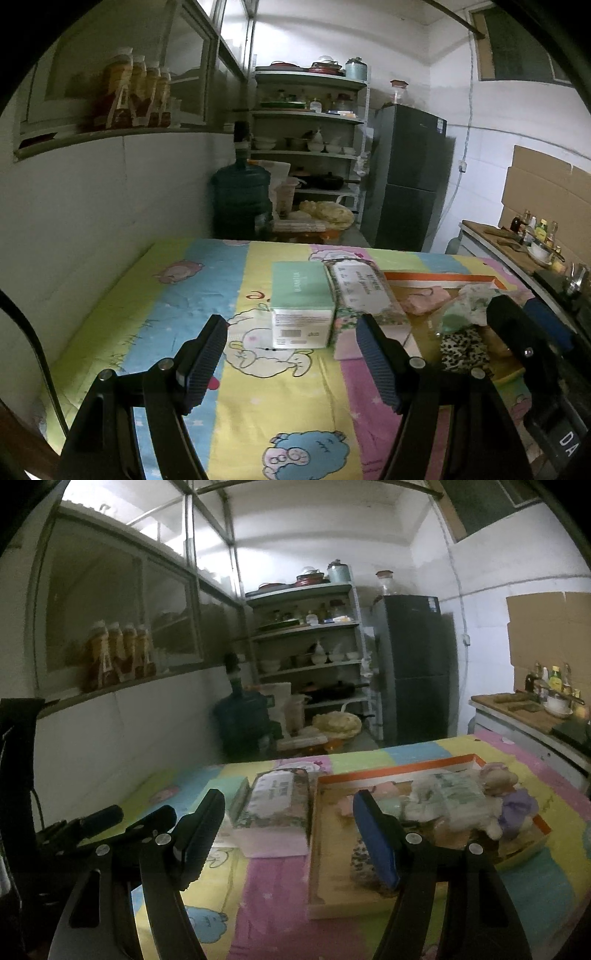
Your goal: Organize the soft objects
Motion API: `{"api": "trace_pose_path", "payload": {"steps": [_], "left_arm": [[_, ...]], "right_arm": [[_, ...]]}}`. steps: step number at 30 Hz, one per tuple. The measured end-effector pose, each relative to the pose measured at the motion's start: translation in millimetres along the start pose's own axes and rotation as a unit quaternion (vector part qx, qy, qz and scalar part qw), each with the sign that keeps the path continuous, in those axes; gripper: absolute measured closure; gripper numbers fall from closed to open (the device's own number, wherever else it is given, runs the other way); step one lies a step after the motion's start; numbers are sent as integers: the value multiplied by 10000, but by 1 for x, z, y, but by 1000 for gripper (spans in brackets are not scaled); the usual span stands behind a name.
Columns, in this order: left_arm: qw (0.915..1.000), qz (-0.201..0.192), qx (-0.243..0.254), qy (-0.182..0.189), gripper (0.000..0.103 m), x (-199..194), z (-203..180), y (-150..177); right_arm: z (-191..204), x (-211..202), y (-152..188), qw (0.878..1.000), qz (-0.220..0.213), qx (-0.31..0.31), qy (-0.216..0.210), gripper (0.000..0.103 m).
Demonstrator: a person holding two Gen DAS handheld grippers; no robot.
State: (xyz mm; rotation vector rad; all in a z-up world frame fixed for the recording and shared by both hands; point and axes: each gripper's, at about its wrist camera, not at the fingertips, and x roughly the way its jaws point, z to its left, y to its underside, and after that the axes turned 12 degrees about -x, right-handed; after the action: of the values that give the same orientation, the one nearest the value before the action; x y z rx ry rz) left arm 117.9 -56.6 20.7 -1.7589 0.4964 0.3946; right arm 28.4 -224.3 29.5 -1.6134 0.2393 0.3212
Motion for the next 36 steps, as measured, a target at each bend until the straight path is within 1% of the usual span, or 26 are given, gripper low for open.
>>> {"api": "trace_pose_path", "payload": {"steps": [10,36], "left_arm": [[9999,-3,-87,-59,31,0,16,0],[9999,-3,-93,-71,31,1,20,-1]], "right_arm": [[16,7,-3,9999,47,-141,-62,29],[21,11,-4,9998,75,-179,-72,29]]}}
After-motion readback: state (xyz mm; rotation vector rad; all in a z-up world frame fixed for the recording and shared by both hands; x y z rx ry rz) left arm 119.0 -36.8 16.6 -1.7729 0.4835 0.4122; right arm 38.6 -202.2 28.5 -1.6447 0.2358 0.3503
